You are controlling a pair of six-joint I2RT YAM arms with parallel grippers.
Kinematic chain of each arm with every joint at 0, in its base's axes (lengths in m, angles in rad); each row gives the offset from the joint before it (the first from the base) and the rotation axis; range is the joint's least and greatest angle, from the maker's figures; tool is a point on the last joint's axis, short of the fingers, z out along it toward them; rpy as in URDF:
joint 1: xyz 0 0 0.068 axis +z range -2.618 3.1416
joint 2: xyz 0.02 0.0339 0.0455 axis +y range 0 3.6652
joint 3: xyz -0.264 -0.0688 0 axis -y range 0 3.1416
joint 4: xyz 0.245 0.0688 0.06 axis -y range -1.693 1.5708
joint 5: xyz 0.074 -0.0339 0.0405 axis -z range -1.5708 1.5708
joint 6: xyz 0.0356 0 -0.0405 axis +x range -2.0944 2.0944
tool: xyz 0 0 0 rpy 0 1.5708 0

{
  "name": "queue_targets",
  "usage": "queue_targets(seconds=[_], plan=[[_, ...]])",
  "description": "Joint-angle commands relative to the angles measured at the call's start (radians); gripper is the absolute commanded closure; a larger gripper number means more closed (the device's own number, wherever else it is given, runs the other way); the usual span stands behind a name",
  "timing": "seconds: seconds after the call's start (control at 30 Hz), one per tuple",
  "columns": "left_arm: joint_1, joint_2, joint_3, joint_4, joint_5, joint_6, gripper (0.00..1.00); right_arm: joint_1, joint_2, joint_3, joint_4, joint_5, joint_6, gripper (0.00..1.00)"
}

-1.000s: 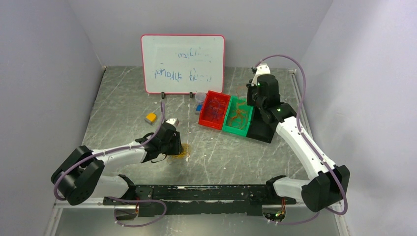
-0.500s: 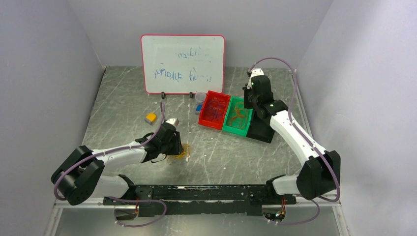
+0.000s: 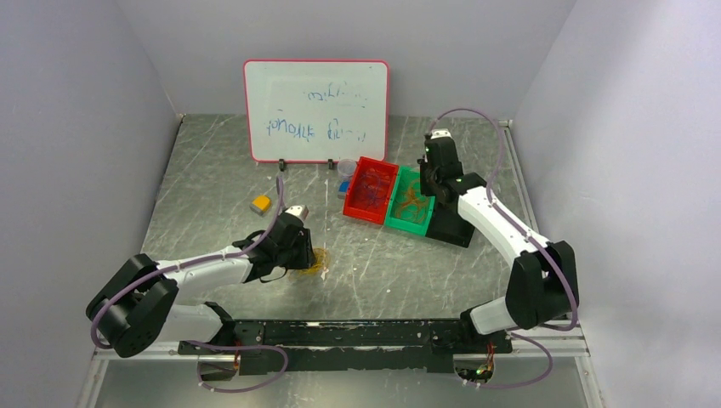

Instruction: Untangle the cables

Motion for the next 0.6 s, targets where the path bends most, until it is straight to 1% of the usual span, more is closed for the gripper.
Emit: queue_targets(seconds=[0.0,0.3,0.57], plan=[[-0.004,0.011,-0.002,-0.008,0.02,-0.001,0.64,-0.006,0.023,-0.021,-0.004,0.034,0.009,1.0],[-0.004,0.02,0.025,-0.029,0.003,0.02,0.65,-0.006,0.112,0.015,-0.018,0.002,-0.006,1.0],[-0.005,-0.02,0.013,-0.056,0.012,0.027,0.65,-0.005,0.224,0.06,-0.011,-0.038,-0.004,1.0]])
